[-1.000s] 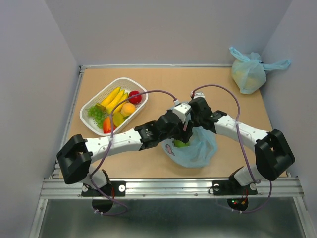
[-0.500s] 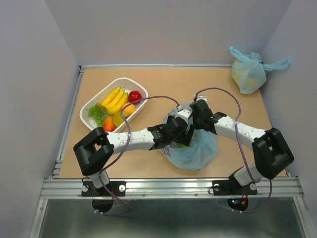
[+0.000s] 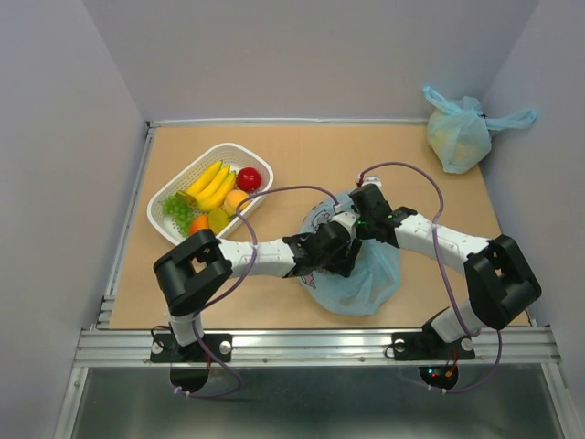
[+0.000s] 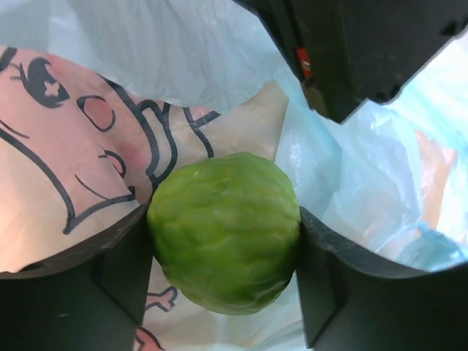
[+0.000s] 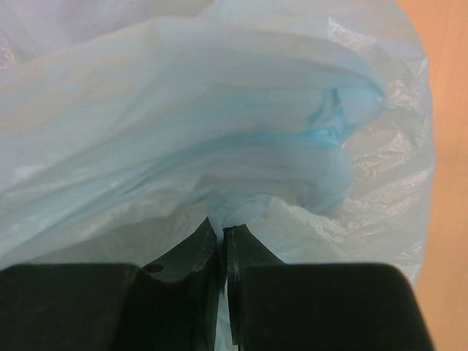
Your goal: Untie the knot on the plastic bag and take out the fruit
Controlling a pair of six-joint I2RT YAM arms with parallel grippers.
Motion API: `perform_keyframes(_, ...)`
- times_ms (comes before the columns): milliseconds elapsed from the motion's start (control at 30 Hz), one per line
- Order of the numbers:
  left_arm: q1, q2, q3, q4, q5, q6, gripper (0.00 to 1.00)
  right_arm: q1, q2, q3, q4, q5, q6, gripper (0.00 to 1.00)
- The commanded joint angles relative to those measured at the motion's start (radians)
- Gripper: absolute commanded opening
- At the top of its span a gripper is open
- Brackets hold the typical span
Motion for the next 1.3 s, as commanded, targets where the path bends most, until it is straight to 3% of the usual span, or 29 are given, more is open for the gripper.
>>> perform_keyframes(0,-0.004,-0.096,-0.027,0.037,-0.013,0.002,0.22,0.007,0.003,-0.016,0.018,0.024,0.008,0.11)
perform_keyframes(33,-0.003,-0.133,-0.03,0.035,-0.024,0.008,0.13,0.007,0.005,-0.016,0.016,0.029,0.008,0.11)
perform_keyframes(300,0.002,-0.369,-0.071,0.078,-0.046,0.094,0.1,0.001,0.007,-0.022,0.016,0.061,0.005,0.1)
perform_keyframes(467,0.087,-0.555,-0.073,0.101,-0.059,0.093,0.1,-0.001,0.002,-0.025,0.016,0.067,0.006,0.1)
perform_keyframes(667,0.397,-0.658,-0.067,0.008,-0.202,0.07,0.1,0.001,-0.042,-0.028,0.012,0.07,0.003,0.1)
perform_keyframes(867,0.728,-0.554,-0.067,-0.069,-0.207,0.081,0.13,-0.001,-0.115,-0.006,-0.008,0.064,-0.02,0.1)
perform_keyframes(1000,0.847,-0.451,-0.067,-0.088,-0.17,0.084,0.25,-0.001,-0.162,0.014,-0.031,0.081,-0.029,0.1)
perform_keyframes(1067,0.867,-0.406,-0.062,-0.101,-0.147,0.085,0.43,-0.001,-0.184,0.021,-0.044,0.095,-0.037,0.1)
perform_keyframes(1100,0.877,-0.397,-0.064,-0.111,-0.144,0.079,0.61,-0.001,-0.191,0.027,-0.048,0.102,-0.04,0.1)
perform_keyframes(1267,0.887,-0.405,-0.085,-0.123,-0.148,0.068,0.86,0.001,-0.225,0.048,-0.062,0.144,-0.06,0.1)
